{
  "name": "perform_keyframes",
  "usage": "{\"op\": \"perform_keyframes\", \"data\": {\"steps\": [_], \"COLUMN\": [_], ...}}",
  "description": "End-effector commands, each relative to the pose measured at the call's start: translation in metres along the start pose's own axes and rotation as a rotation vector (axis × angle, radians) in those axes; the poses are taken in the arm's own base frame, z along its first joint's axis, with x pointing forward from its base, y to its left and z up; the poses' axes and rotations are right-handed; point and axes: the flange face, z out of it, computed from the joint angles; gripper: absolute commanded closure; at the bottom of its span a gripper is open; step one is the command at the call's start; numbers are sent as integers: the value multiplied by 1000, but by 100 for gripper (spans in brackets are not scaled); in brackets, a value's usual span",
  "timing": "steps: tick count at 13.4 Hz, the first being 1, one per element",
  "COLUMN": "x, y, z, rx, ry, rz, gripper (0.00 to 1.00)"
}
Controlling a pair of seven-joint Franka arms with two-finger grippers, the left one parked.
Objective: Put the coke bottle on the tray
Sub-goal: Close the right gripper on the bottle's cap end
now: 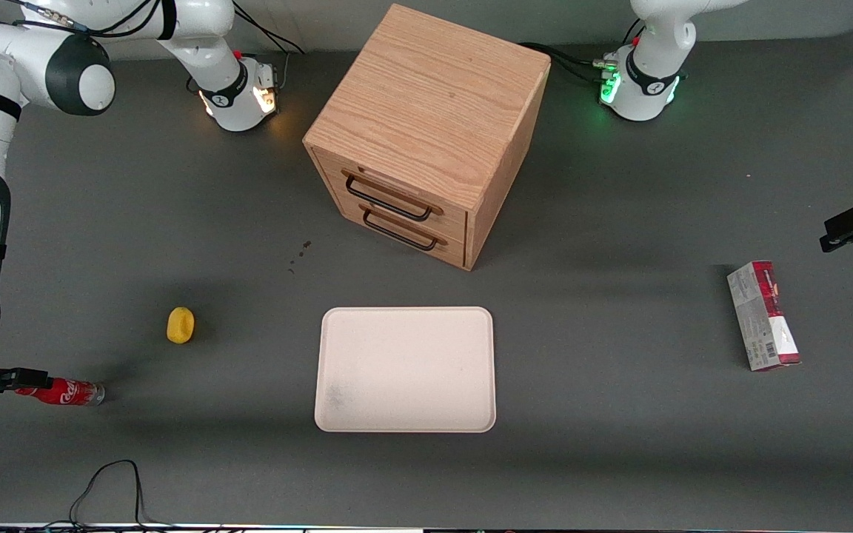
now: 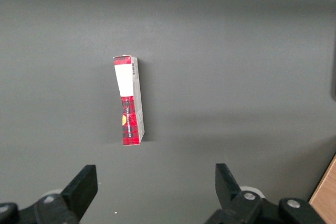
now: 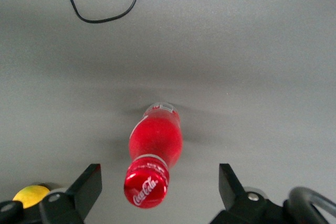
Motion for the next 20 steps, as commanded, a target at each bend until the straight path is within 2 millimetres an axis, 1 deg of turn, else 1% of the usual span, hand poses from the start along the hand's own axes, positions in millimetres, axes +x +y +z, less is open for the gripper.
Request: {"op": "perform_keyframes", "data": {"steps": [1, 2, 4, 5, 6, 8, 9, 10, 11, 13, 14, 16, 18, 20], "x": [0, 0, 0, 0, 0, 1, 0, 0, -2, -10, -17, -33, -60, -85], "y": [-2, -2, -2, -2, -2, -2, -3, -3, -2, -3, -3, -2, -2, -7], "z": [-3, -3, -3, -3, -3, -8, -16, -24, -31, -69, -83, -142, -212, -276], "rx": [19, 19, 21, 19, 19, 17, 15, 11, 14, 24, 36, 35, -10, -42], "ry": [17, 17, 16, 15, 15, 21, 24, 27, 15, -6, -35, -29, -29, 9], "rz": [-14, -20, -27, -45, -49, -50, -50, -52, -54, -76, -78, -108, -120, -169], "gripper": [35, 48, 57, 68, 72, 84, 91, 95, 97, 98, 98, 98, 98, 98]}}
